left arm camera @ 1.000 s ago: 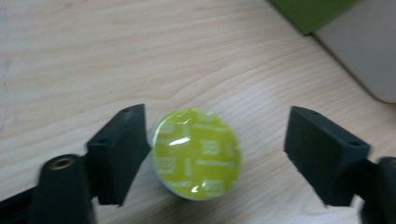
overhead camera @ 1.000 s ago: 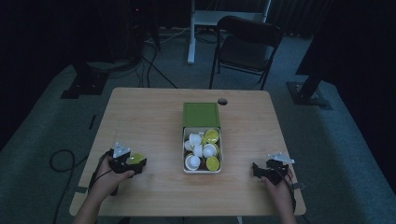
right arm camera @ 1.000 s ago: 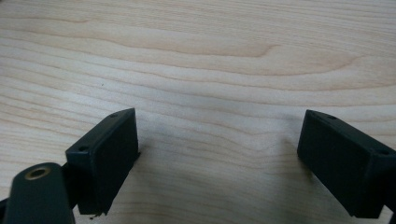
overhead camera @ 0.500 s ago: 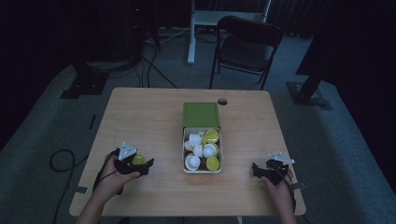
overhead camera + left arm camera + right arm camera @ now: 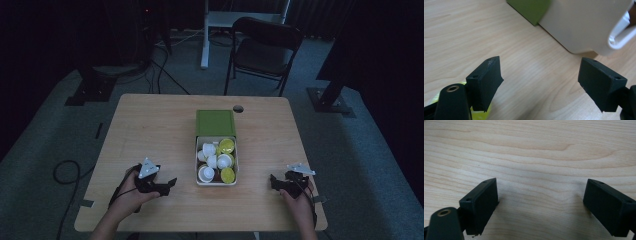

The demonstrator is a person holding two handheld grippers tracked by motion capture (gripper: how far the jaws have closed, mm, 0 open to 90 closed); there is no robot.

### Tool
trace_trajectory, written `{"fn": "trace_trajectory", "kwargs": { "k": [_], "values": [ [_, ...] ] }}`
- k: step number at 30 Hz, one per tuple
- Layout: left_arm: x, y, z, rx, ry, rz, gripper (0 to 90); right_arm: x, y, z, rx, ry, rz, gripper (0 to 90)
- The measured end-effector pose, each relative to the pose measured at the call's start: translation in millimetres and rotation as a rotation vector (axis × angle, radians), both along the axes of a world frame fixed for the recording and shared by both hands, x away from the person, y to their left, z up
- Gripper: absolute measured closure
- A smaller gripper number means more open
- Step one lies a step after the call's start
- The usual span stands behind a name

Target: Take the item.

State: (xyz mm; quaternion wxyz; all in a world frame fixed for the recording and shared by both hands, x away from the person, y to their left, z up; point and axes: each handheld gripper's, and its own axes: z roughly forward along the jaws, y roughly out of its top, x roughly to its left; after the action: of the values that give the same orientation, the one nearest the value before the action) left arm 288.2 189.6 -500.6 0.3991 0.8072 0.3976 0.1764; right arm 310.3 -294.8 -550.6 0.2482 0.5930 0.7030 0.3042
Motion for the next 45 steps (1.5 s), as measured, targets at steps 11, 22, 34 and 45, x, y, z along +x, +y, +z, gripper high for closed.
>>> {"fn": "trace_trajectory", "kwargs": {
  "k": [11,22,34,45],
  "values": [
    [-11.4,-22.5,-8.9,-0.004,0.035,-0.127,18.3,0.0,0.0,0.0,0.0,0.0,0.0,12.1],
    [-18.2,-34.7,-18.2,0.004,0.056,-0.183,15.3,0.1,-0.1,0.0,0.001,0.0,0.0,12.0],
    [-17.0,-37.3,-27.4,-0.019,0.08,-0.193,10.1,1.6,1.4,-0.1,0.002,0.002,0.004,11.0],
    [-18.2,-39.9,-44.1,0.133,0.042,-0.254,10.1,1.5,1.4,0.0,0.002,0.003,0.005,11.0]
  ]
}}
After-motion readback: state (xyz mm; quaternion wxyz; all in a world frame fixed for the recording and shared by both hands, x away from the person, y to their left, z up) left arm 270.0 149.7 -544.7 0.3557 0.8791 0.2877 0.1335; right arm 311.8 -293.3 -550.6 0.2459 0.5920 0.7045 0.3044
